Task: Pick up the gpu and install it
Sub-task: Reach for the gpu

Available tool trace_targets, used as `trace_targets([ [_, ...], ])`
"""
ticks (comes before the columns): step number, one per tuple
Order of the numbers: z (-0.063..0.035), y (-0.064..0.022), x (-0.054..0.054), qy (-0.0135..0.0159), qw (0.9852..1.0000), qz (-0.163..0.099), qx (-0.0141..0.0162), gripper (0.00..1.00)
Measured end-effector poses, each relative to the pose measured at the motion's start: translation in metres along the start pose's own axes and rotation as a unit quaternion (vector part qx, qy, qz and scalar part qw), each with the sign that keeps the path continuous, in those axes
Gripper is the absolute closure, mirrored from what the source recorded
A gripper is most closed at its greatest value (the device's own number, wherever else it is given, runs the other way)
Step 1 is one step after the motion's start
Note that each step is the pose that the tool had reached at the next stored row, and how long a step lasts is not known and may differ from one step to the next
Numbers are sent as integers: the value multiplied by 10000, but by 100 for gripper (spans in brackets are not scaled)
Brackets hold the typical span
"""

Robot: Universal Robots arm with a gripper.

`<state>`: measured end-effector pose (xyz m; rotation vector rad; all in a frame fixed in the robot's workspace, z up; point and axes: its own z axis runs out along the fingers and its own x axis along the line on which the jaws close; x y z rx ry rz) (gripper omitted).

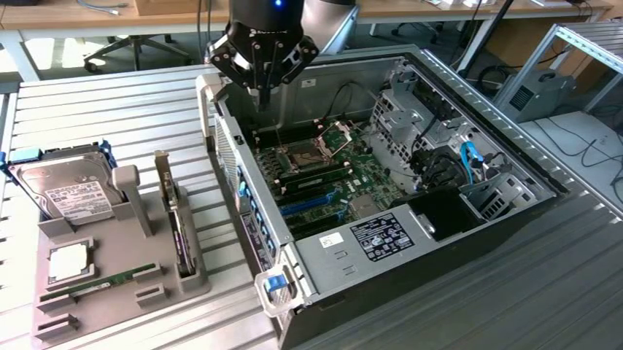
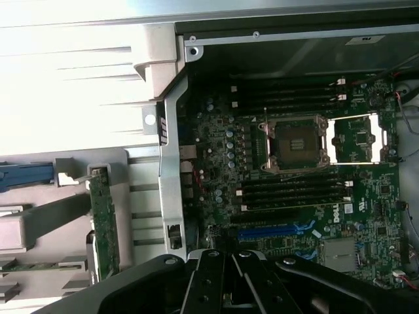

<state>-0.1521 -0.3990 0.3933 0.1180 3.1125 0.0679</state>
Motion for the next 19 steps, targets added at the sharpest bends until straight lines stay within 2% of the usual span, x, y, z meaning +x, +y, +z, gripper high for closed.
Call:
trace_targets([
  [19,-1,-5,43,0,10000,0,-3,89],
])
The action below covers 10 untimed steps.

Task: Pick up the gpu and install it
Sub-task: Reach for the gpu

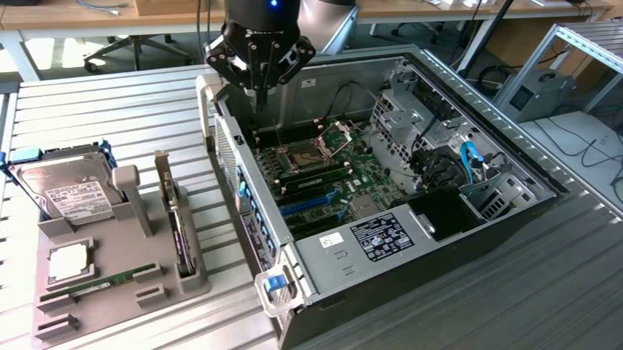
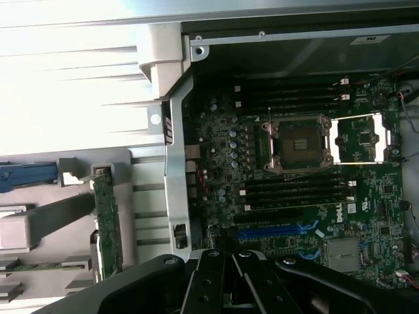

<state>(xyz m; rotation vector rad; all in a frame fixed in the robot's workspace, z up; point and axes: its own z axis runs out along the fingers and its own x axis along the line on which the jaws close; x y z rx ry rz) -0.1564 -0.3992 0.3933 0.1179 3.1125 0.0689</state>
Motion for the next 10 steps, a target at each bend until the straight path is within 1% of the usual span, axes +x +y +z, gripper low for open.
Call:
trace_targets([
  [10,0,-2,23,0,10000,0,-1,89],
])
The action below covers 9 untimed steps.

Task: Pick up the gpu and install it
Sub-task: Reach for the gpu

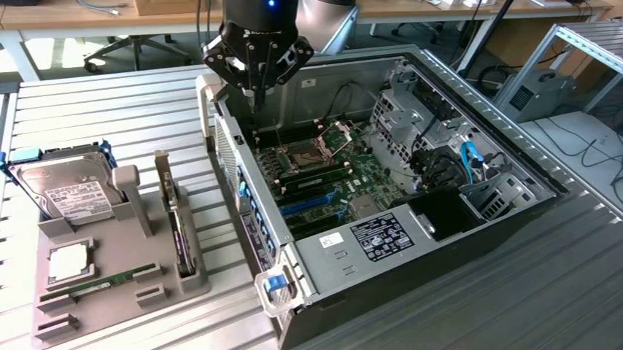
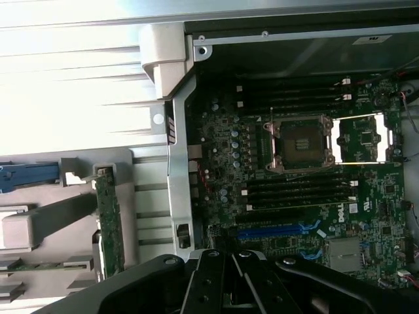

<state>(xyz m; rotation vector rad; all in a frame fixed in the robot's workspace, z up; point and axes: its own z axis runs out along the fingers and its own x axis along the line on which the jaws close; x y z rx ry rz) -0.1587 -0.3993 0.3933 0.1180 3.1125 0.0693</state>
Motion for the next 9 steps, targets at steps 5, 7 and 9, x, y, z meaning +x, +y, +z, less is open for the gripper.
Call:
trace_targets([
  [5,0,-1,12,0,10000,0,0,89],
  [7,-1,-1,18,0,10000,0,0,89],
  [9,-1,-2,21,0,10000,0,0,89],
])
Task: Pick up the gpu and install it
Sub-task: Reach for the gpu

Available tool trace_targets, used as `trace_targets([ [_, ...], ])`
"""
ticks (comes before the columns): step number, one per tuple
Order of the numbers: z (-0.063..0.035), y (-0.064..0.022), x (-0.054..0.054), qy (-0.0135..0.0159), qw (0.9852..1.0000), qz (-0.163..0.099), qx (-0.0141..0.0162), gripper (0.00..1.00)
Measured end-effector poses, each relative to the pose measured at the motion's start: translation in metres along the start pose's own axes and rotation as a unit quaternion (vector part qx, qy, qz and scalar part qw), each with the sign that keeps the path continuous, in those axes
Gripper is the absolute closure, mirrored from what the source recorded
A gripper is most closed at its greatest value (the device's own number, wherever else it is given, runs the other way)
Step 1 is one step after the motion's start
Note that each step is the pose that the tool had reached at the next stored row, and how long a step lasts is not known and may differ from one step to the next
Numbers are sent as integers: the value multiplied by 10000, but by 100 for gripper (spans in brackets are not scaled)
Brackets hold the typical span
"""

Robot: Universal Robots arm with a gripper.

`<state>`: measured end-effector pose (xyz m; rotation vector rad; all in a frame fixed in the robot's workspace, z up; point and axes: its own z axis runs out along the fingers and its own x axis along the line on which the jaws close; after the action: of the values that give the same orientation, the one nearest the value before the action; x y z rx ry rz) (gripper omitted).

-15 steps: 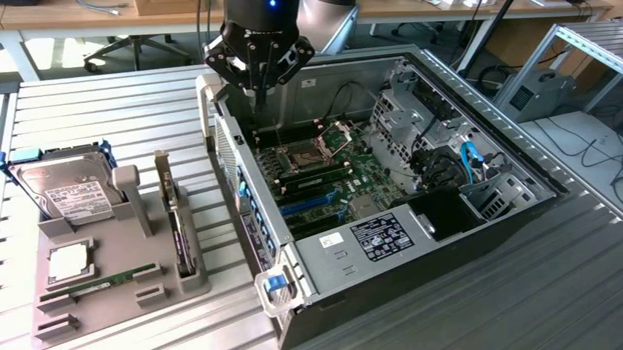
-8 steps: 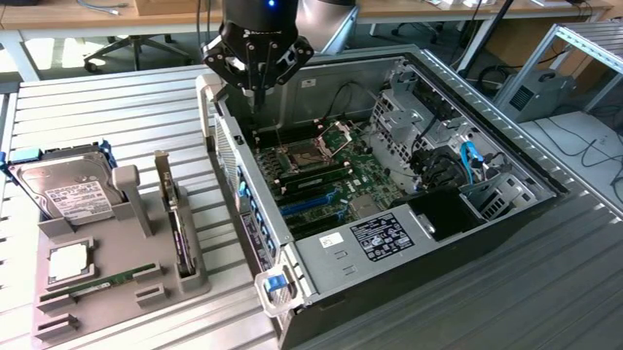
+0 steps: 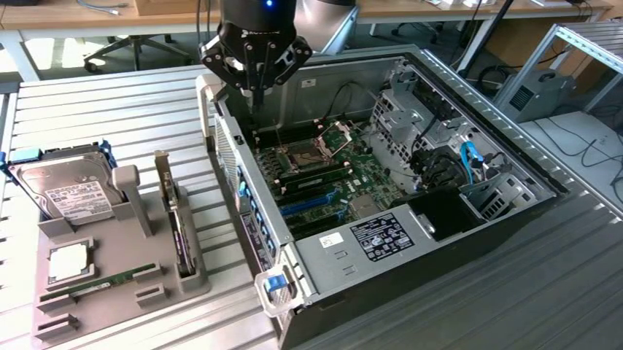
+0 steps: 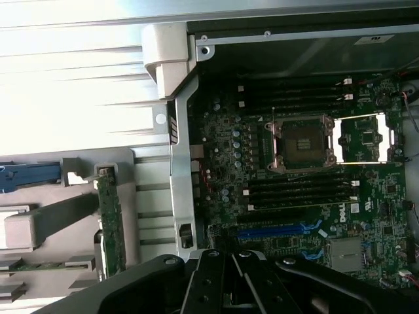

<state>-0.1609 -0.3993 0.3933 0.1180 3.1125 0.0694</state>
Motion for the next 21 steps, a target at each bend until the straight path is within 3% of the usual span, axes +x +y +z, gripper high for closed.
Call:
trace_targets([
  [21,-3,-7,90,0,10000,0,0,89],
])
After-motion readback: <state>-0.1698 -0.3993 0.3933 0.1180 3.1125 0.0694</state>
